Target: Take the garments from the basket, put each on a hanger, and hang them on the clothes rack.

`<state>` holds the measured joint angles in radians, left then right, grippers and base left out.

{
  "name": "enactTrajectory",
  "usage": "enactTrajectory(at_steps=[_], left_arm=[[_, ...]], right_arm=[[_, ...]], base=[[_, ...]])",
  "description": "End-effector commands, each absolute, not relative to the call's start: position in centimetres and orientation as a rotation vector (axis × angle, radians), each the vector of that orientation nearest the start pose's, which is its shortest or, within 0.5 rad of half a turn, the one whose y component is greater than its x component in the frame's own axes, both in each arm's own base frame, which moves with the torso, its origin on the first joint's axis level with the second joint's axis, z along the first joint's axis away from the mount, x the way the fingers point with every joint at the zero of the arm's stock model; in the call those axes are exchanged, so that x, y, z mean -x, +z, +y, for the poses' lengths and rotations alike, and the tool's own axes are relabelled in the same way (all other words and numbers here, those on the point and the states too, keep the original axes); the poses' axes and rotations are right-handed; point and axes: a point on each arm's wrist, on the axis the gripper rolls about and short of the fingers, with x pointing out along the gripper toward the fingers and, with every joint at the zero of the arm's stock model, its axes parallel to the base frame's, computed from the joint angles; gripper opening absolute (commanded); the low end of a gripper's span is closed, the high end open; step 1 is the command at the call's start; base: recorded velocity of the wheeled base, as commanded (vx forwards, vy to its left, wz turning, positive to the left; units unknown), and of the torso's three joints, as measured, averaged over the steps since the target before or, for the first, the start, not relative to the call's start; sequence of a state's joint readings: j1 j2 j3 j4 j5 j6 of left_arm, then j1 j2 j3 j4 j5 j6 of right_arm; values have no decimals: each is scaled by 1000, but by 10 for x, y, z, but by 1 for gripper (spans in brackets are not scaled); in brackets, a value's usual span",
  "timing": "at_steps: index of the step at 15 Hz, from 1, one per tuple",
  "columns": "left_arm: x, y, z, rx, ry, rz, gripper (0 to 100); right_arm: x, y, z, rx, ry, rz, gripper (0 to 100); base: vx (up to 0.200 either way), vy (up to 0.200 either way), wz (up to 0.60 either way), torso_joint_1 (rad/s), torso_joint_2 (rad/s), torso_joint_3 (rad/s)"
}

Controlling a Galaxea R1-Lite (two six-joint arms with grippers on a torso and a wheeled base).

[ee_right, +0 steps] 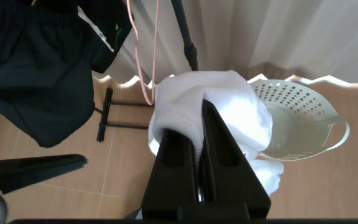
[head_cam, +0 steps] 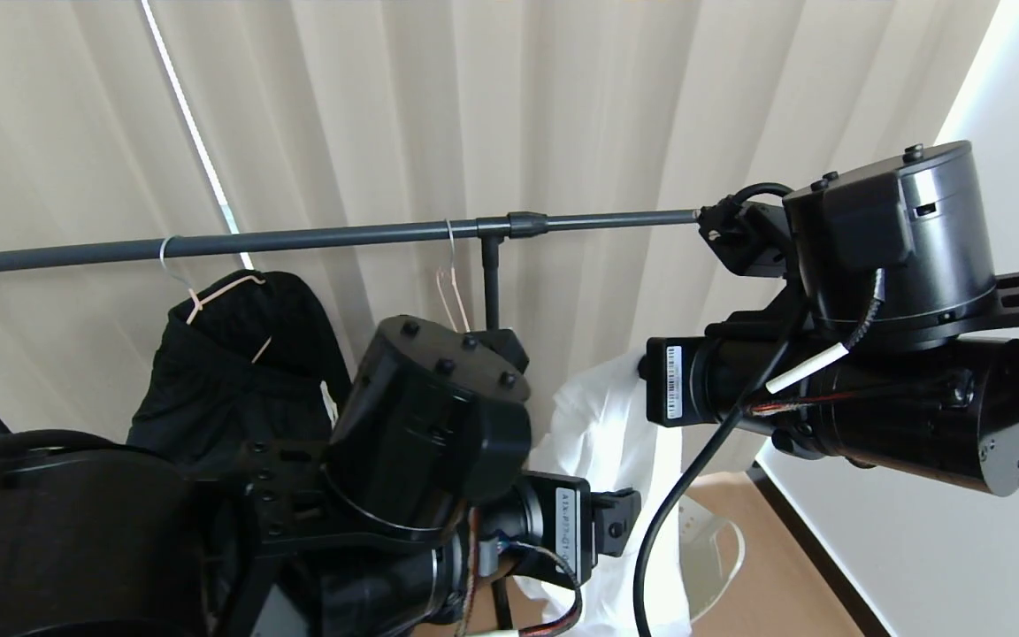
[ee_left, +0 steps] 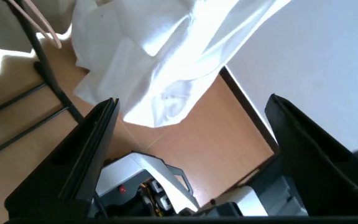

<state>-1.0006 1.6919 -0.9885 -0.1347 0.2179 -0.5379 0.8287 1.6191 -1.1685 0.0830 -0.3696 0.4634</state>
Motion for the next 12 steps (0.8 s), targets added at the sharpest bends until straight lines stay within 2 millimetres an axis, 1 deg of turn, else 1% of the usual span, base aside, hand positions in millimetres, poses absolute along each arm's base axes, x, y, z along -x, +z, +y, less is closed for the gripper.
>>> enactTrajectory(at_steps=[1, 2, 3, 5, 6, 8, 9, 12], left_arm=[[-182, 167, -276, 129, -539, 666, 100], [-184, 166, -278, 128, -529, 659, 100], [-190, 163, -285, 127, -486, 627, 100], [-201, 156, -294, 116, -357, 546, 100], [-202, 154, -294, 102, -297, 515, 100], [-200, 151, -291, 81, -266, 506, 100], [-198, 153, -287, 83, -257, 500, 100], [-201, 149, -277, 64, -207, 498, 100]], right_arm=[[-203, 237, 213, -137, 335, 540, 0], [-203, 237, 213, -136, 329, 538, 0], [-202, 237, 214, -133, 325, 535, 0], [-198, 239, 215, -131, 330, 527, 0], [-198, 240, 214, -130, 314, 517, 0], [-198, 241, 213, -127, 289, 503, 0], [-198, 242, 212, -128, 282, 499, 0], [-197, 243, 210, -123, 249, 481, 0]], base=[[0, 0, 0, 0, 0, 0], [0, 0, 0, 0, 0, 0], [0, 0, 0, 0, 0, 0], [0, 0, 0, 0, 0, 0], [0, 0, 0, 0, 0, 0], [0, 0, 0, 0, 0, 0], [0, 0, 0, 0, 0, 0], [0, 0, 0, 0, 0, 0]])
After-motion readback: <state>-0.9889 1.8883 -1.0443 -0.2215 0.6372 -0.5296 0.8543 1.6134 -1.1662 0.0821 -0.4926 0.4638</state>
